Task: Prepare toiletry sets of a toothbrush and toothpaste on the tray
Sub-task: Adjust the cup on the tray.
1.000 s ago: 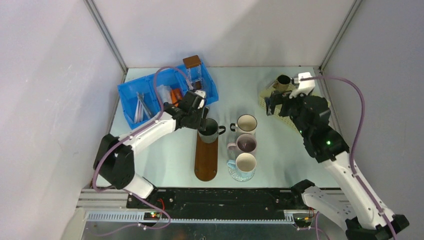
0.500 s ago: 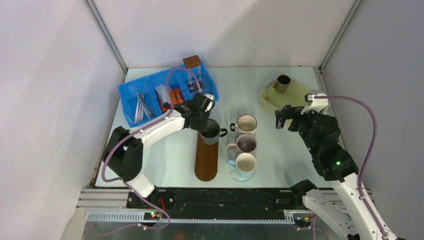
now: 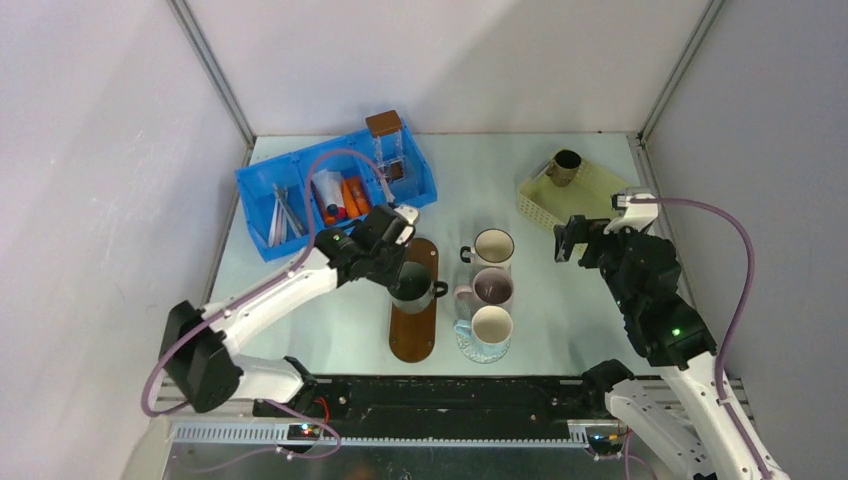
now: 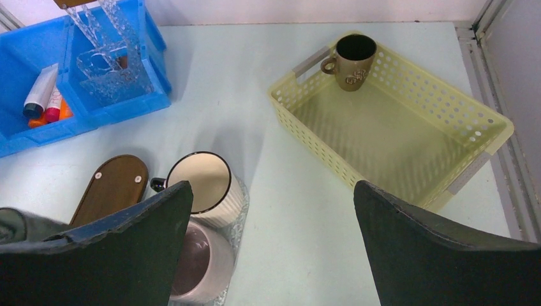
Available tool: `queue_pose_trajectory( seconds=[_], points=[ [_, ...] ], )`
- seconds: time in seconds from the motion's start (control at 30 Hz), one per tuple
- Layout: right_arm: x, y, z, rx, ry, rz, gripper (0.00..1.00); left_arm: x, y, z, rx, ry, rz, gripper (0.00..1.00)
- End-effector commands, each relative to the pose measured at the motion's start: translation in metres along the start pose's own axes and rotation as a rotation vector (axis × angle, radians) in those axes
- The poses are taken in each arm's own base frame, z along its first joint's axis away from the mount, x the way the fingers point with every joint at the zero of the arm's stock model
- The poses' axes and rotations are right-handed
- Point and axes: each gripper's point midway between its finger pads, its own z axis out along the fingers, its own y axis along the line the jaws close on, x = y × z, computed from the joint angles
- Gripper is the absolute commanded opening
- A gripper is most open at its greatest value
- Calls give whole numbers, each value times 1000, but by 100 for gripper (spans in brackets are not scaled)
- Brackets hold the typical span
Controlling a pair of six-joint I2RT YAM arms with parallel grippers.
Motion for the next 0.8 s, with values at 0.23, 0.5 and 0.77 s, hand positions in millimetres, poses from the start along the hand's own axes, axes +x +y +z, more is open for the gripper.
queue_pose_trajectory(
  seconds=[0.23, 0.5, 0.77],
  points=[
    [2, -5, 0, 23, -2, 1, 100, 44, -28, -24, 77, -30, -64, 0],
    [4, -4, 1, 19, 10, 3, 99, 65, -41, -19, 88, -32, -107, 0],
    [8, -3, 3, 16, 23, 9, 99, 71, -38, -15, 60, -43, -142, 0]
  ],
)
